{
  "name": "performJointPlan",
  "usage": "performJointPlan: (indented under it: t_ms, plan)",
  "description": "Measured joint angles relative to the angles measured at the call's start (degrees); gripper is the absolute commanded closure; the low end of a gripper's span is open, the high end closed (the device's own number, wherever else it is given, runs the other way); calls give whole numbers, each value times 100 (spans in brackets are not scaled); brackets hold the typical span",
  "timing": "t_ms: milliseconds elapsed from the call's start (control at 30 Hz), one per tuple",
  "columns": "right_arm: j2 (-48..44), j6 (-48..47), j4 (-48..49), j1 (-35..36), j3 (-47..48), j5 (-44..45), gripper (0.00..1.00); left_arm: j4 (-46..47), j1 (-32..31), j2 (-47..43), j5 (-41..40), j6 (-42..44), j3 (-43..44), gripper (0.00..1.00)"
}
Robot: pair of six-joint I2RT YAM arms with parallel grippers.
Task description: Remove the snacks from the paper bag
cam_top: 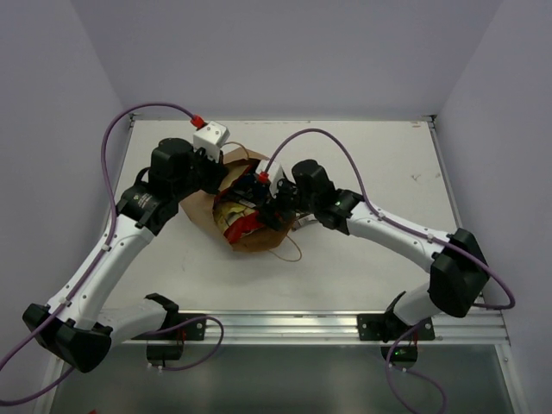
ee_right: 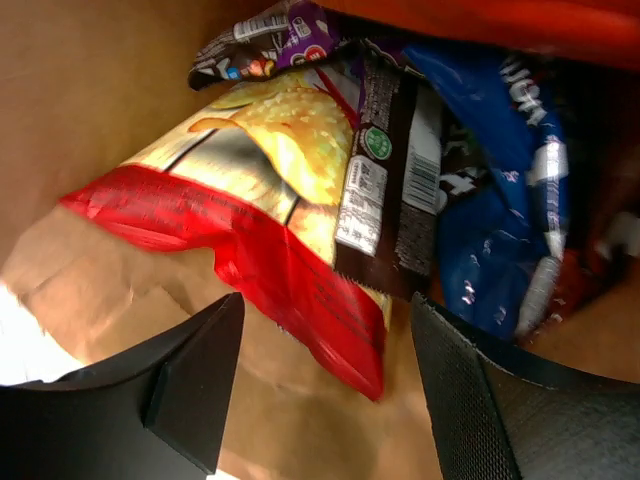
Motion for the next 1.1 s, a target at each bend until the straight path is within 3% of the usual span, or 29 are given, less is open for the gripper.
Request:
performJointPlan:
  t_ms: [167, 367, 500, 633, 867, 1100]
  plan:
    - [636, -142, 31, 4, 295, -17, 33, 13, 0, 35, 46, -4, 0, 100]
    - [986, -192, 315, 13, 402, 31, 50, 11, 0, 35, 81, -7, 0, 100]
    - [1082, -229, 549, 13, 402, 201, 79, 9, 0, 35, 81, -7, 0, 100]
    - [1110, -247, 710, 24, 402, 361, 100, 9, 0, 37, 79, -7, 0, 100]
    - [568, -201, 476, 24, 269, 511, 100, 13, -2, 39, -55, -11, 0, 100]
    - [-1932, 181, -166, 22, -269, 1215, 100, 42, -4, 39, -245, -11, 0, 100]
